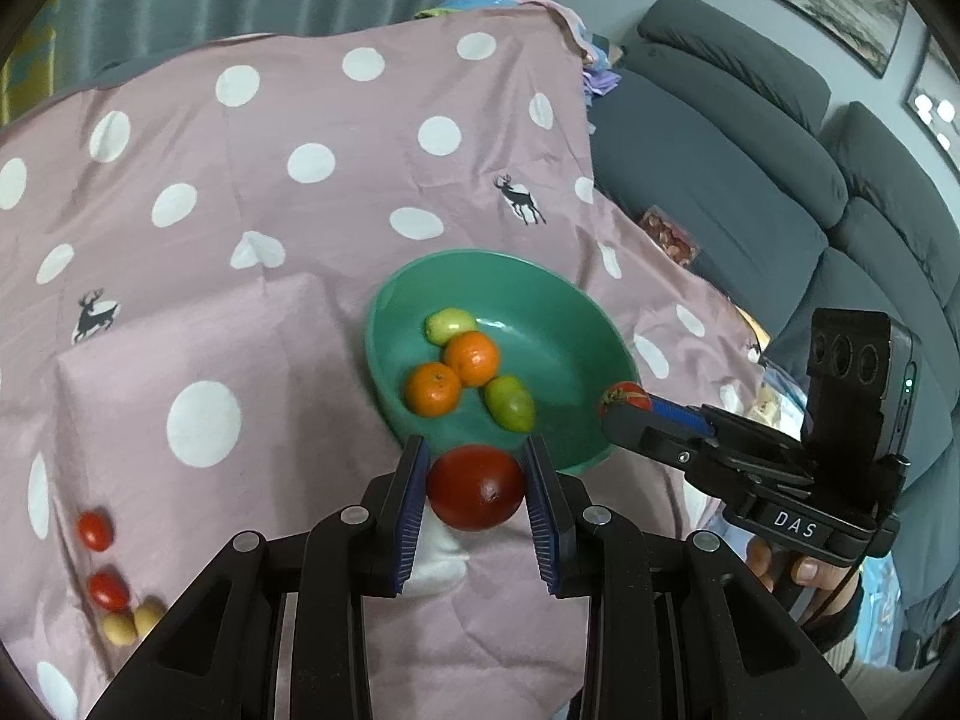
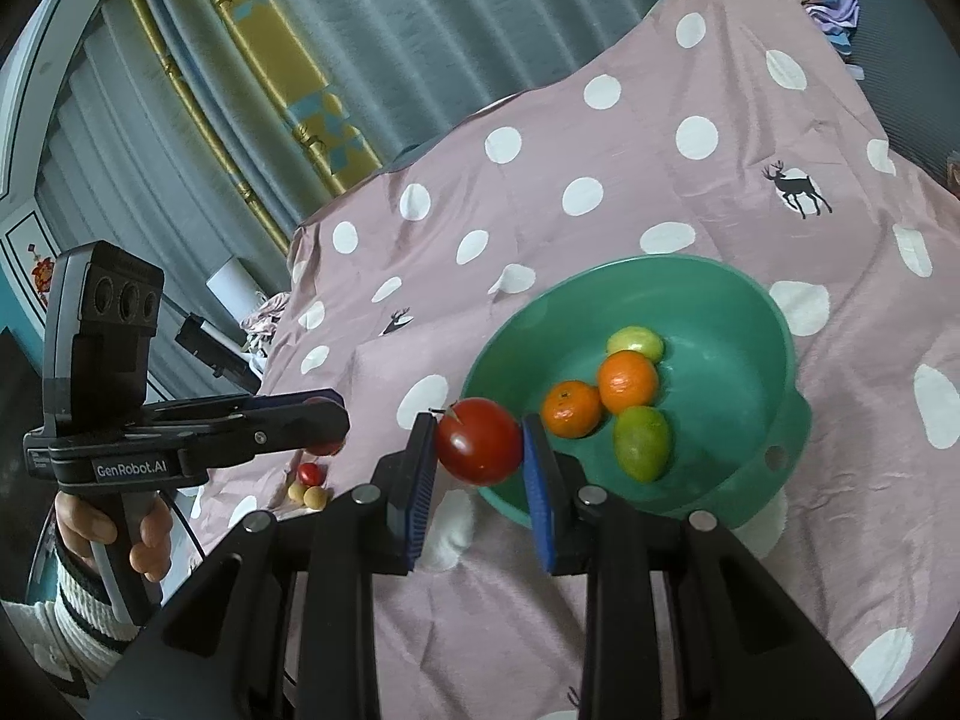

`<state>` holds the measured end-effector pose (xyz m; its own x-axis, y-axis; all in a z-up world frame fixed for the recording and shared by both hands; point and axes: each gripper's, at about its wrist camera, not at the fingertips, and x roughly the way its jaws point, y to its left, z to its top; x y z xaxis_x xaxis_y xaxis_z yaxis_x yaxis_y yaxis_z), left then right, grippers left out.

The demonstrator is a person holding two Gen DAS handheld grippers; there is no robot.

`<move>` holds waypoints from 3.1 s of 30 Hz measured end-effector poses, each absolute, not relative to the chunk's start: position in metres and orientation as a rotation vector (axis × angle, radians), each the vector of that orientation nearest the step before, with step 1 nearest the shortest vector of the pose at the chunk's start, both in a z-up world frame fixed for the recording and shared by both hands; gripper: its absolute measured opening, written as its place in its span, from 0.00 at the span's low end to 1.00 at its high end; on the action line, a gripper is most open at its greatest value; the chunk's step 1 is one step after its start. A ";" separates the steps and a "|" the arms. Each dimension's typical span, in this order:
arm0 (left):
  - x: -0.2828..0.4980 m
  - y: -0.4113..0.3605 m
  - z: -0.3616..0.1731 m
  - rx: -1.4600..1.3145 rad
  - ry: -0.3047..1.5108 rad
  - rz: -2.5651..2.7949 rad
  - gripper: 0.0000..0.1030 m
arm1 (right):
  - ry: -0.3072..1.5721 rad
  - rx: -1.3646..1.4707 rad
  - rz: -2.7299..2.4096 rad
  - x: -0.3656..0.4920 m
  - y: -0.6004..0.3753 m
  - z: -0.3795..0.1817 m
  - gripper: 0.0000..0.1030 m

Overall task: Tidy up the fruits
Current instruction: 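Carry both held cherry tomatoes over the green bowl, then lower the cherry tomatoes into the bowl and open both grippers, then move both tools from the bowl toward the small yellow tomatoes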

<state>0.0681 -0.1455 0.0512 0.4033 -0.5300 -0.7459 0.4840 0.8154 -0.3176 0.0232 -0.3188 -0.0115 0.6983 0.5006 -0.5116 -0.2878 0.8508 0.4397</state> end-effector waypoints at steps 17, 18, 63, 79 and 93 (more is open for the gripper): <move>0.089 -0.187 0.041 0.020 0.982 -0.680 0.31 | 0.657 0.367 0.415 0.035 -0.340 -0.018 0.28; 0.090 -0.189 0.040 0.024 0.984 -0.680 0.31 | 0.658 0.368 0.413 0.035 -0.341 -0.018 0.28; 0.107 -0.222 0.004 0.144 1.037 -0.645 0.31 | 0.681 0.329 0.344 0.040 -0.347 -0.029 0.30; 0.072 -0.176 0.019 0.143 0.968 -0.503 0.68 | 0.657 0.353 0.352 0.015 -0.338 -0.015 0.61; 0.032 -0.106 0.021 0.090 0.933 -0.309 0.79 | 0.695 0.314 0.441 0.003 -0.289 -0.010 0.72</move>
<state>0.0324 -0.1058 0.0207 0.5545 -0.2229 -0.8018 0.3002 0.9522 -0.0571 0.0026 -0.2887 -0.0101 0.6826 0.4886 -0.5434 -0.2844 0.8626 0.4183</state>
